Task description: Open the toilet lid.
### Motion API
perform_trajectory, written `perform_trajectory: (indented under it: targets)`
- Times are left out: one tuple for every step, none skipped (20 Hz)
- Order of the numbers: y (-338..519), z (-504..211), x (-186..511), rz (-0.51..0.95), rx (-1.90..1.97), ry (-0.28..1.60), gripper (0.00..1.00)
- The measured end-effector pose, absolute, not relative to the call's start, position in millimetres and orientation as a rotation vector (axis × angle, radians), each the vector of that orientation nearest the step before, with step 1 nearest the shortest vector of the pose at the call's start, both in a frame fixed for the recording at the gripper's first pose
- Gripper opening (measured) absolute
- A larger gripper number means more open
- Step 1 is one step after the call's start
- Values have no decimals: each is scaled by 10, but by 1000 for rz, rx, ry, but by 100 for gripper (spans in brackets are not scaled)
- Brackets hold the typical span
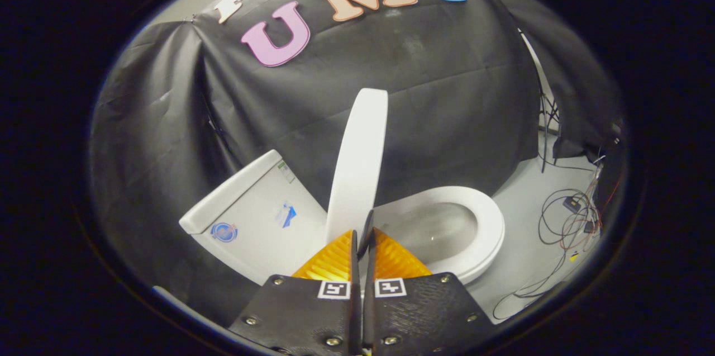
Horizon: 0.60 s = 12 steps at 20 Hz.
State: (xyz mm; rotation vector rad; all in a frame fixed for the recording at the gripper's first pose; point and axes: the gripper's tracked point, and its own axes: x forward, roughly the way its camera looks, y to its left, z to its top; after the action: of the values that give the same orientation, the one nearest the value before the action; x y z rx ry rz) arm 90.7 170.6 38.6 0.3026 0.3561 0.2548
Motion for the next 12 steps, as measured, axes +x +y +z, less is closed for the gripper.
perform_trajectory:
  targets:
    - [1781, 425, 899, 267, 286, 347, 2]
    - [1850, 463, 887, 276, 258, 335, 2]
    - [1893, 487, 878, 280, 222, 324, 2]
    - [1924, 487, 856, 281, 192, 312, 2]
    - [1936, 504, 848, 283, 177, 307, 2]
    - [1964, 519, 834, 289, 181, 304, 2]
    - [1975, 534, 831, 297, 195, 306, 2]
    - [2014, 547, 834, 303, 210, 308, 2]
    - [2054, 562, 836, 310, 216, 309, 2]
    - [2100, 582, 845, 317, 213, 304, 2]
    - [2140, 602, 844, 323, 202, 300, 2]
    - [2178, 618, 831, 327, 189, 295, 2]
